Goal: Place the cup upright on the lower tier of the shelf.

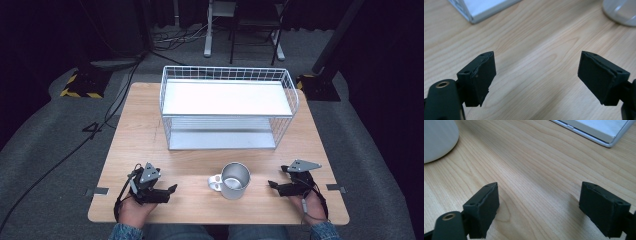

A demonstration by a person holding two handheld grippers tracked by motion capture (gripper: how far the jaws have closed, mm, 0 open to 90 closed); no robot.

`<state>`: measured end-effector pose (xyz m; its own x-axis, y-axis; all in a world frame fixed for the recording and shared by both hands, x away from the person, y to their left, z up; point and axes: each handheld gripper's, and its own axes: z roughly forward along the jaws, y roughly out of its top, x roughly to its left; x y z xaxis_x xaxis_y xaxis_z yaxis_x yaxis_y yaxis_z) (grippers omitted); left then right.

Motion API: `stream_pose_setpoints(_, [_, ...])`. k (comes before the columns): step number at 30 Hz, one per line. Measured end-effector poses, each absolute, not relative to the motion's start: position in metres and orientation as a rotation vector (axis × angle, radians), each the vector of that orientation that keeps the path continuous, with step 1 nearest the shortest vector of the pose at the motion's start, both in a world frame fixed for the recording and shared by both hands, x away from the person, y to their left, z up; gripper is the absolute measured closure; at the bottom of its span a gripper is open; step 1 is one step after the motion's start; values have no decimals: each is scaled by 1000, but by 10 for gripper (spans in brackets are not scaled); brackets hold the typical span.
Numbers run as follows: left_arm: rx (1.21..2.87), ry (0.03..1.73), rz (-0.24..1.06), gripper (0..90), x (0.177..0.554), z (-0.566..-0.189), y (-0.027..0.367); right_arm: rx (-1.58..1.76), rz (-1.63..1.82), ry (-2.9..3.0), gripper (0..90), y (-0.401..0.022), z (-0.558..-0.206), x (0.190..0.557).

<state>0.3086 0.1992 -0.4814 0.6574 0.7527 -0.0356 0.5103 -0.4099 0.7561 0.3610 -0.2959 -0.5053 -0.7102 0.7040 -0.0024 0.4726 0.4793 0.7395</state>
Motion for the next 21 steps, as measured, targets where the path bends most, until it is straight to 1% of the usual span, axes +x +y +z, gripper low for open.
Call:
stream_pose_setpoints(6, [2049, 954, 391, 162, 304, -471, 196, 994, 1070, 2424, 170, -296, -505, 361])
stream_pose_setpoints(9, [2007, 946, 360, 163, 300, -464, 195, 994, 1070, 2424, 170, -296, -505, 361])
stream_pose_setpoints(14, [2003, 918, 348, 163, 298, -460, 189, 994, 1070, 2424, 172, -296, -505, 361])
stream_pose_setpoints(21, [2006, 834, 288, 164, 294, -452, 167, 993, 1070, 2424, 174, -296, -505, 361])
